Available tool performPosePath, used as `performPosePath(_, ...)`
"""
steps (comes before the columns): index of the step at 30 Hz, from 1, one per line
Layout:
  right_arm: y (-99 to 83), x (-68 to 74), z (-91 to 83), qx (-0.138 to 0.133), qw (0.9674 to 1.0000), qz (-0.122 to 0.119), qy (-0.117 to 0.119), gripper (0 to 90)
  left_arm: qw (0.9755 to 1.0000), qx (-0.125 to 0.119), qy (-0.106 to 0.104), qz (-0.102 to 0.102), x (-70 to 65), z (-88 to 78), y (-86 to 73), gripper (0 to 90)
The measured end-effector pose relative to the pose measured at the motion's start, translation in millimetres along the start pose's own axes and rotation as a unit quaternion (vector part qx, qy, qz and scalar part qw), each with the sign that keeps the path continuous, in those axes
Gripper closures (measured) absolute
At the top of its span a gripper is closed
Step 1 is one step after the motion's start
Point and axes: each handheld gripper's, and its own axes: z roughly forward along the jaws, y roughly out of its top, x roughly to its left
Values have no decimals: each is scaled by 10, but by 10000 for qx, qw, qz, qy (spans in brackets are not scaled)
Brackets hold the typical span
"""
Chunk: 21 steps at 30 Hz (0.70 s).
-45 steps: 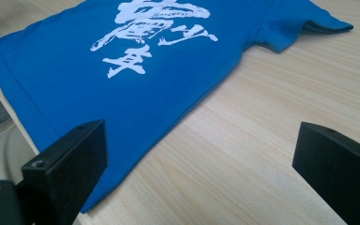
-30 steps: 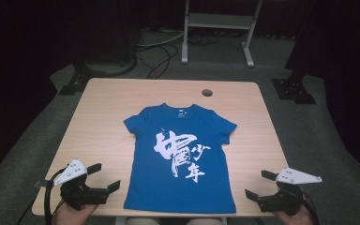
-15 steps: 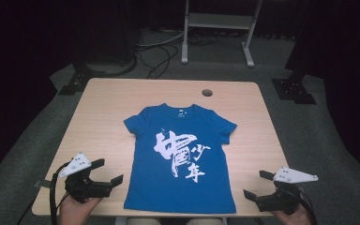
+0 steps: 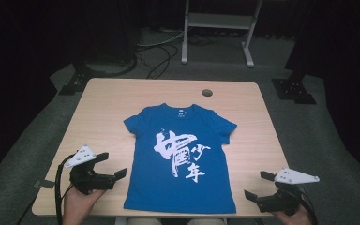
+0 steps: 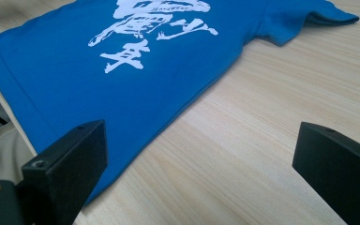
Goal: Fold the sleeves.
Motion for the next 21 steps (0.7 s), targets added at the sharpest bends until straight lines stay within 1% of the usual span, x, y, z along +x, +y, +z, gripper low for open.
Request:
performPosePath(3,-2,2,-18,-16,10000,-20,-8,37,10000,5,-28,10,21,39,28,30)
performPosePath(11,-2,24,-40,-10,10000,-84,9,37,9998,123,-73,134,75,162,118,30)
performPosePath(14,0,35,-37,-7,10000,-93,10,37,9997,153,-122,131,98,216,141,31)
performPosePath(17,2,40,-37,-10,9999,-109,19,37,9996,193,-128,150,119,250,160,31)
performPosePath(21,-1,38,-36,-6,9999,-117,19,36,9995,258,-121,157,191,338,208,30)
